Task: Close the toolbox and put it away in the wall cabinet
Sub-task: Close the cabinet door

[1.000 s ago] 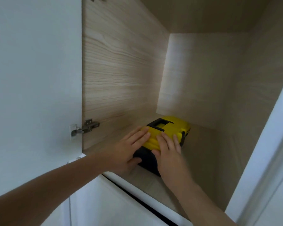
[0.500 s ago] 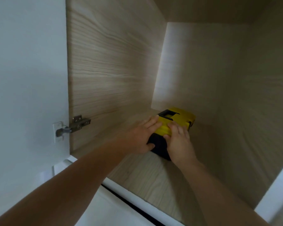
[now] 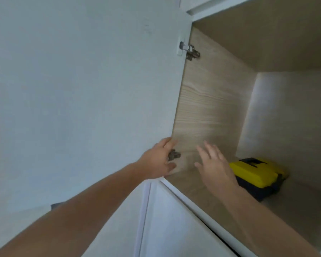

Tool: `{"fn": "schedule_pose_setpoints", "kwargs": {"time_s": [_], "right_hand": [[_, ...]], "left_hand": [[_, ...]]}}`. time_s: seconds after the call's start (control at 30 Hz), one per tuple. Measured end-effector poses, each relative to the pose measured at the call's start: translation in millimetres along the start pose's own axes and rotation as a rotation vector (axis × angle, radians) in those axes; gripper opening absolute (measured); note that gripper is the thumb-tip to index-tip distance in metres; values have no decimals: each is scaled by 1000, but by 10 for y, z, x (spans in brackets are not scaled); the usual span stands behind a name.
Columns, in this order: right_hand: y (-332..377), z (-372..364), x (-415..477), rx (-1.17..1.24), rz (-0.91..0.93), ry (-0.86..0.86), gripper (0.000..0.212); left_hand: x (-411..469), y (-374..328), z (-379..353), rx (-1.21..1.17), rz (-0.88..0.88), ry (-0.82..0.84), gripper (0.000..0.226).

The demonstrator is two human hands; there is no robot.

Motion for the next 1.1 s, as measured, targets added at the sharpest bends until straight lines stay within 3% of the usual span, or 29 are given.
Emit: {"fn": "schedule_pose_setpoints", "kwargs": {"time_s": [0.2, 0.37, 0.43, 0.63, 0.77, 0.97, 1.1], "right_hand": [[1206, 235, 166, 5, 346, -20, 54], [1908, 267, 263, 3, 501, -31, 55], [2094, 264, 292, 12, 532, -35, 55], [2310, 253, 246, 25, 574, -72, 54], [2232, 279, 196, 35, 569, -91, 54], [2205, 534, 22, 60, 598, -96, 54], [2315, 861, -151, 62, 640, -128, 54]], "left_hand": [[-1051, 701, 923, -46, 440, -471, 48], [-1707, 1224, 1477, 8, 818, -750, 49], [-1799, 1318, 1583, 25, 903, -792, 54], [-1750, 1416, 1696, -104, 1016, -828, 69], [-1718, 1474, 1771, -212, 1018, -758, 72], [-1981, 1411, 1961, -329, 866, -690, 38], [-2171, 1086, 1999, -390, 756, -696, 33]]}}
Point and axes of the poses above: each hand's wrist, its own x-axis towards the middle knuckle, its own z-axis out of the back of the hand, y = z × x, the point moved 2 cm from there along x, towards the middle knuckle, and after that the axes turned 13 degrees about x, right-handed, at the moved point
